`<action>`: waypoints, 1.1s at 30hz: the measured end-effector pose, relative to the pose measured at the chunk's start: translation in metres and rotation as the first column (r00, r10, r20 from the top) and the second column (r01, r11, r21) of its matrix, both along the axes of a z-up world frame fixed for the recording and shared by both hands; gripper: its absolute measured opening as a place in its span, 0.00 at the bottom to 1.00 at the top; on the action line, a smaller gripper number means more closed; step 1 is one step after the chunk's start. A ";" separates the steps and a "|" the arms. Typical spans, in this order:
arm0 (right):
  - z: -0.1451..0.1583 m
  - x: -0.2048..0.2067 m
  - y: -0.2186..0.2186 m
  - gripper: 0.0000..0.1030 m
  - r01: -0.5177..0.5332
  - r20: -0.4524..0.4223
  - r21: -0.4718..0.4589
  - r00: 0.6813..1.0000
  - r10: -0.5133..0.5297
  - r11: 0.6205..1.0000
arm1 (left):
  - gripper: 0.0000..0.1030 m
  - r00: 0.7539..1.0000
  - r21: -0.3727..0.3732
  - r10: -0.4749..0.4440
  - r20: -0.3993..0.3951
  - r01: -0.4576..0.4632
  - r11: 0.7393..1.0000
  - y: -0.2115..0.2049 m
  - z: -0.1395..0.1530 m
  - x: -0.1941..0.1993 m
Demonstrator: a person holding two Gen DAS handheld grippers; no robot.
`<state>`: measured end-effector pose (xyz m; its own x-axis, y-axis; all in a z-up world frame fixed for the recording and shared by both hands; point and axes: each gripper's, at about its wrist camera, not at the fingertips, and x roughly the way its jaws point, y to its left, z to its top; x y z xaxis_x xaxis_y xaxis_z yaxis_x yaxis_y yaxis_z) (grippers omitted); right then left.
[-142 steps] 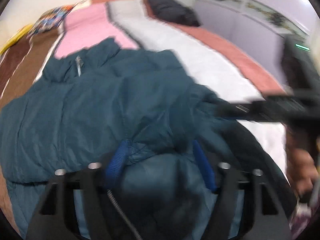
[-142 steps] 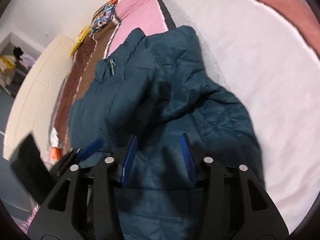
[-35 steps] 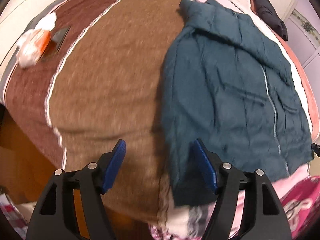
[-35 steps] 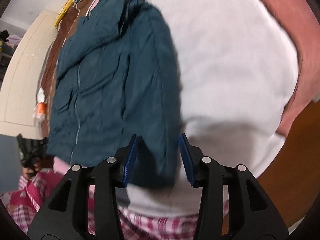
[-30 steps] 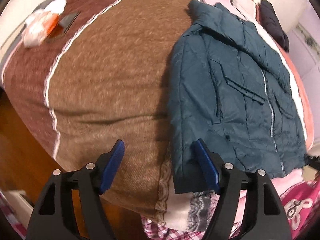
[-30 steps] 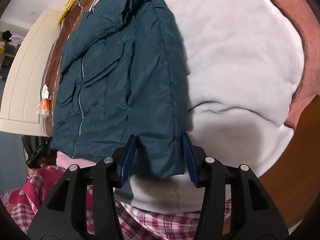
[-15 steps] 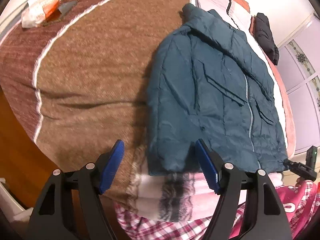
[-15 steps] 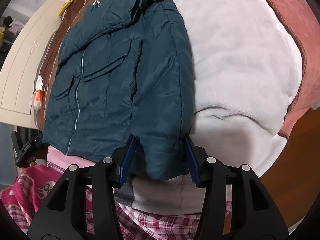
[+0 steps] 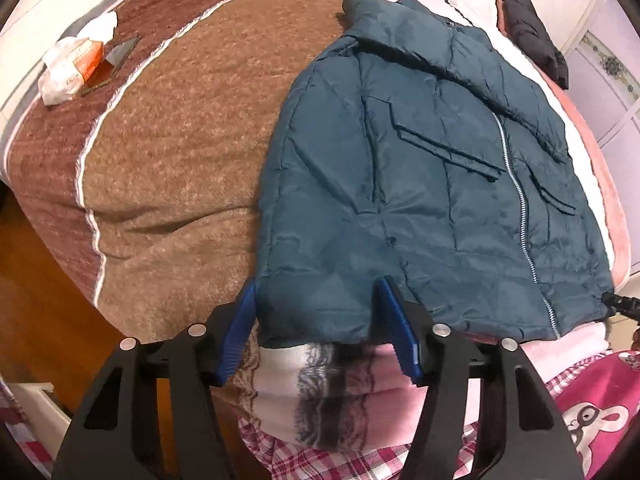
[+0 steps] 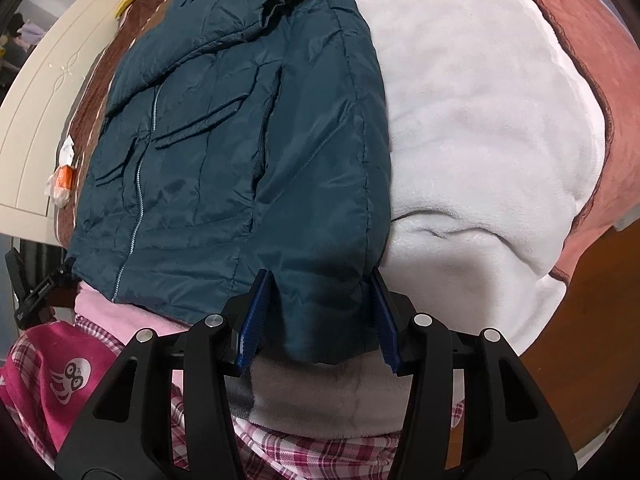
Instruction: Fold large clothes
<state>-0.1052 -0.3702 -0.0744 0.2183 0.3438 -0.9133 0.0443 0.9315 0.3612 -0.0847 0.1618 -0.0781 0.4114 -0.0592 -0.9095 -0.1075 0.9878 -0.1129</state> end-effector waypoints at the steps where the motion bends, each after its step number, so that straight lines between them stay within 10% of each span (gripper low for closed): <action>1: 0.000 0.000 0.000 0.49 -0.001 0.001 0.000 1.000 0.001 1.000 | 0.55 1.000 0.008 -0.003 0.001 0.003 1.000 -0.001 0.000 0.000; 8: -0.003 0.000 -0.002 0.46 -0.008 0.004 0.005 1.000 0.008 1.000 | 0.37 1.000 0.029 -0.008 0.008 0.008 1.000 -0.005 0.001 -0.001; 14: 0.001 0.000 0.004 0.22 -0.039 0.023 0.031 0.999 0.038 0.999 | 0.19 0.999 0.043 -0.021 0.034 0.019 0.999 -0.010 0.006 -0.002; 33: 0.054 0.009 -0.019 0.12 0.026 0.168 0.282 0.983 -0.076 0.959 | 0.11 0.982 0.004 -0.038 0.184 0.037 0.999 -0.013 0.060 0.005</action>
<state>-0.0966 -0.3891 -0.0209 0.3901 0.5623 -0.7292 0.0022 0.7913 0.6114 -0.0793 0.1483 -0.0183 0.5696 -0.0770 -0.8183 -0.0477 0.9908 -0.1264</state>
